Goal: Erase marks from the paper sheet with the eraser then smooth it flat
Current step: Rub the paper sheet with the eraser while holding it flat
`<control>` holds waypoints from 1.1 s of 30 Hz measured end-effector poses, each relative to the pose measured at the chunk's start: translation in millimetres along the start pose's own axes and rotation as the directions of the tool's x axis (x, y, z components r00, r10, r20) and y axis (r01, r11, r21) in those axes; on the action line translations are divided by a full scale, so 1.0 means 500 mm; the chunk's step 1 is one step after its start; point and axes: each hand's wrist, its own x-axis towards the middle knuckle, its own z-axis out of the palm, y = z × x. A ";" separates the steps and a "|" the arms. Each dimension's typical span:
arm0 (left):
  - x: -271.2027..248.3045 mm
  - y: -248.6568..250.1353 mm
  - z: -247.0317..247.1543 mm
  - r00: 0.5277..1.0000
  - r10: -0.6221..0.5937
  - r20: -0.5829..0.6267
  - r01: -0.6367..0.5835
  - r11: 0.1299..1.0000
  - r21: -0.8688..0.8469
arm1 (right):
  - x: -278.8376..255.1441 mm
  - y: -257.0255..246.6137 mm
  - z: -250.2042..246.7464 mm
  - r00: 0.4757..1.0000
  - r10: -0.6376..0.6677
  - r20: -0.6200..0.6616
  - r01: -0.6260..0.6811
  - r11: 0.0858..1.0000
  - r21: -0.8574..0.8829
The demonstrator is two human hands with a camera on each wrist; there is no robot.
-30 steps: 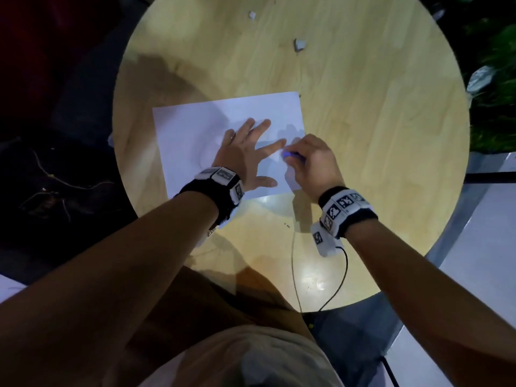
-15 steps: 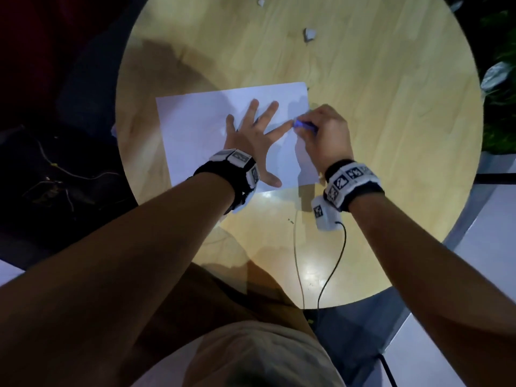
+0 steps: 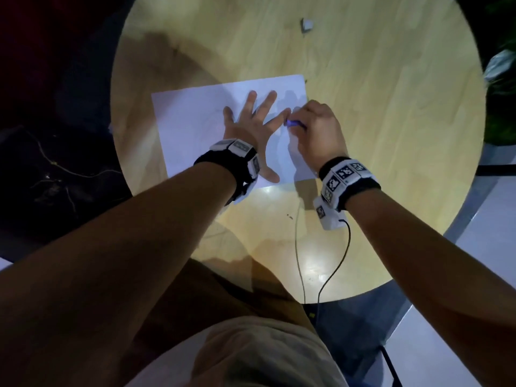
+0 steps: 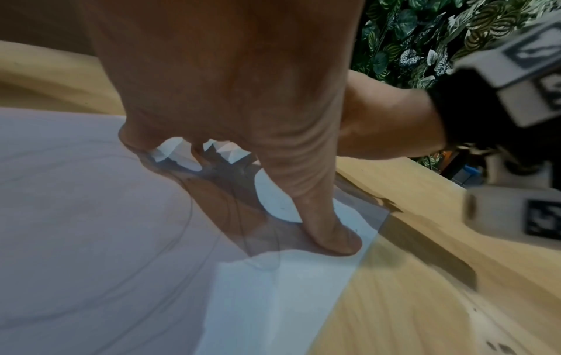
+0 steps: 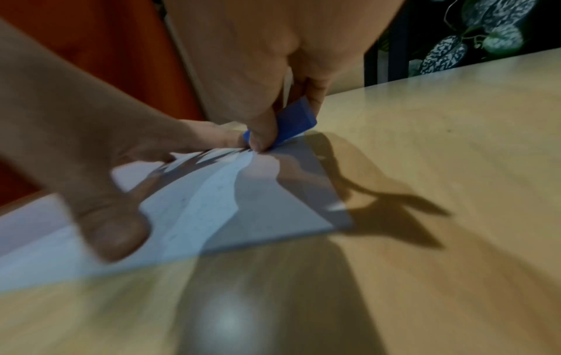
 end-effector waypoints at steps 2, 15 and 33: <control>-0.002 0.000 0.005 1.000 0.001 -0.026 -0.001 1.000 -0.008 | -0.056 -0.006 -0.001 0.999 -0.023 0.045 0.023 1.000 -0.017; -0.002 0.005 -0.003 1.000 -0.007 0.001 0.007 1.000 0.009 | -0.041 0.009 -0.012 0.996 -0.047 0.070 0.052 0.996 -0.071; -0.004 0.001 0.007 0.998 -0.009 -0.058 0.008 1.000 -0.008 | -0.105 0.001 -0.026 0.972 -0.150 0.183 0.163 0.985 -0.060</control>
